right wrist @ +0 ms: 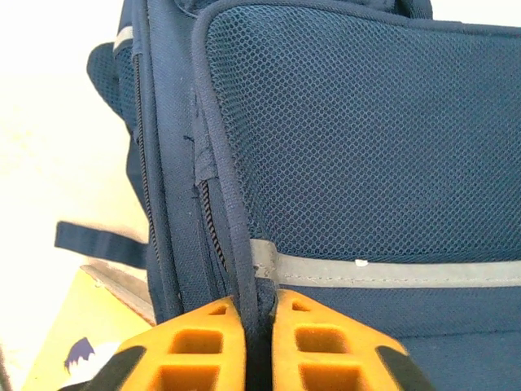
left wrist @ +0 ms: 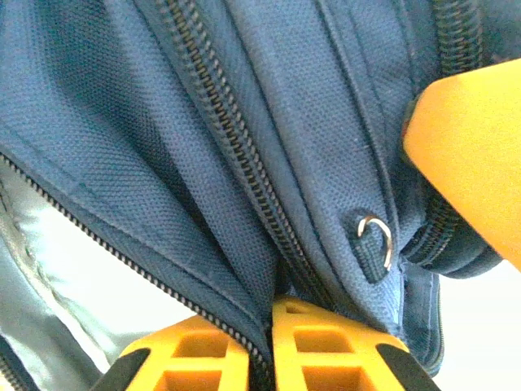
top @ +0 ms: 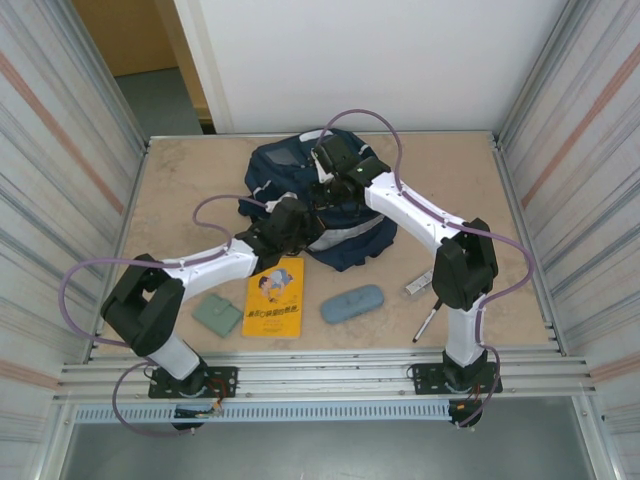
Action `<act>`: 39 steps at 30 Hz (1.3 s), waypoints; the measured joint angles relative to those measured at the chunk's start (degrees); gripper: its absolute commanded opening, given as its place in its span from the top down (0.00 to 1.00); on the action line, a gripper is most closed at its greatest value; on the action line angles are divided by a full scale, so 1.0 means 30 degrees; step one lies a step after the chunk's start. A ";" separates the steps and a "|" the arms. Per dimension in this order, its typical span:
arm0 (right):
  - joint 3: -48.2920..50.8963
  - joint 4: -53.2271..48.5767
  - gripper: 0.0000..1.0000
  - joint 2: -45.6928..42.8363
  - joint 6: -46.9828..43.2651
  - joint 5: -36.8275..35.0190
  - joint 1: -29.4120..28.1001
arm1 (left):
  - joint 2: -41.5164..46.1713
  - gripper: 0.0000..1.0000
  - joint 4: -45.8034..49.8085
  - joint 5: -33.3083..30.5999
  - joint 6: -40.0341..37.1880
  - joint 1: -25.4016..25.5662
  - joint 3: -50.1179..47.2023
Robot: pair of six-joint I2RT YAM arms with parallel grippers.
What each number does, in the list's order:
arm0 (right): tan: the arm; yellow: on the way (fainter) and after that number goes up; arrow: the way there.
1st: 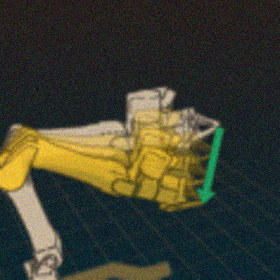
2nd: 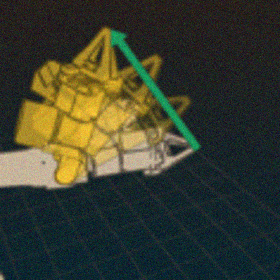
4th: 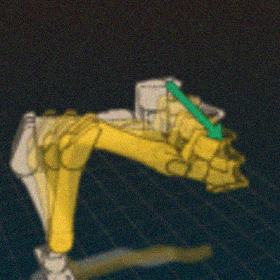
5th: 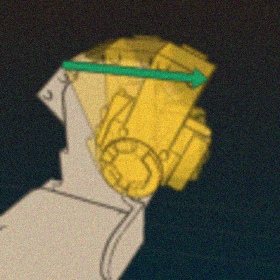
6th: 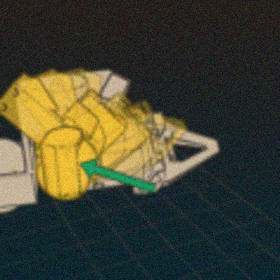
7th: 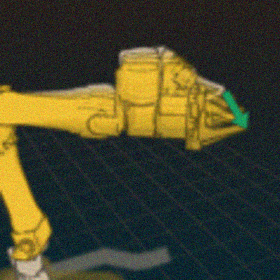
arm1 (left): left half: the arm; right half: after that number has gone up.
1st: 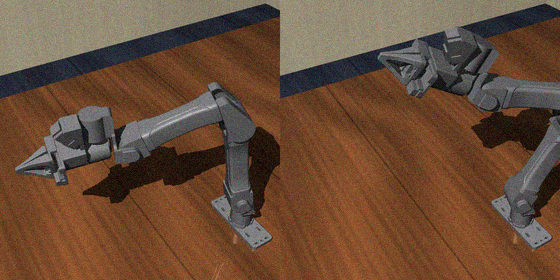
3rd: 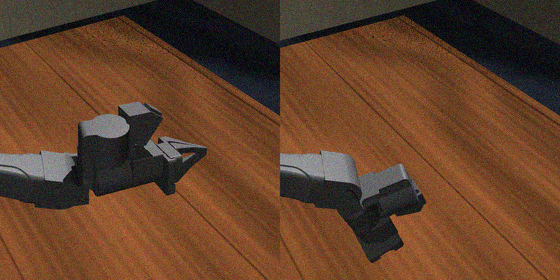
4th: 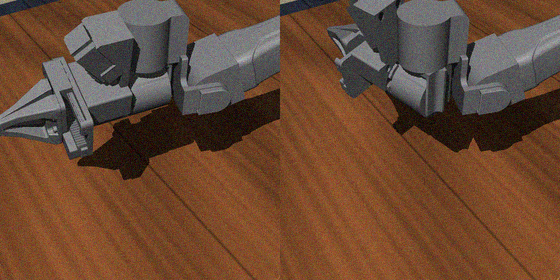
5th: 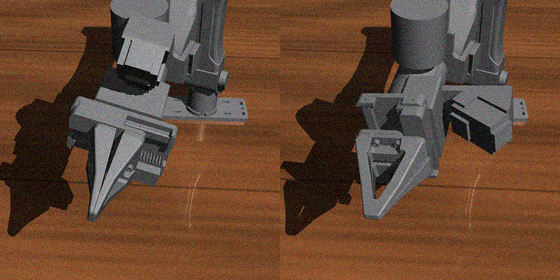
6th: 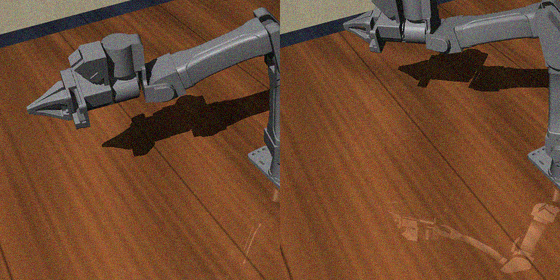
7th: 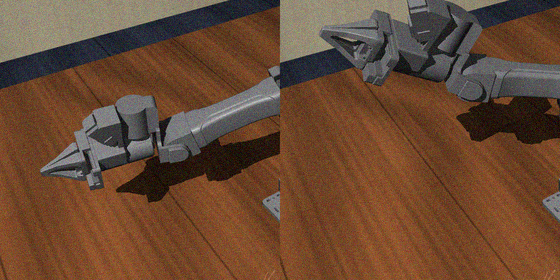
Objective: Pack books, pencil case, and school supplies into a backpack
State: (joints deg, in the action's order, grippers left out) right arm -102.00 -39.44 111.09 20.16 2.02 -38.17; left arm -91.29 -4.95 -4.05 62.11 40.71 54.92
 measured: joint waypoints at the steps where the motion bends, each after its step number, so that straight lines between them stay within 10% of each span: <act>1: 0.0000 -0.0109 0.55 -0.0044 0.0306 0.0270 0.0102 | 0.0000 0.92 0.0044 0.0219 -0.0270 -0.0160 0.0007; 14: 0.8743 0.1443 0.38 -0.7023 0.7694 0.4087 0.7519 | 0.0000 0.90 0.0087 0.2645 -0.2885 -0.2091 0.0058; 23: 1.0484 0.2798 0.33 -0.5413 1.6473 0.8036 0.6127 | 0.0000 0.89 -0.0029 0.3504 -0.3592 -0.2200 0.0124; 31: 0.9588 0.5034 0.87 -0.2404 1.9292 0.8961 0.6171 | 0.0066 0.84 -0.0153 0.3759 -0.3985 -0.2259 0.0124; 39: 0.9500 0.7300 0.94 -0.2747 1.9023 0.9122 0.6069 | -0.0109 0.69 -0.0109 0.5158 -0.4291 -0.3803 0.0838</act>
State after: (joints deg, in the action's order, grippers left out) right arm -73.49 -17.54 102.85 77.23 29.39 -19.97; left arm -91.61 -5.28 11.42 49.23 29.30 57.43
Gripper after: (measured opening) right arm 0.087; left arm 0.233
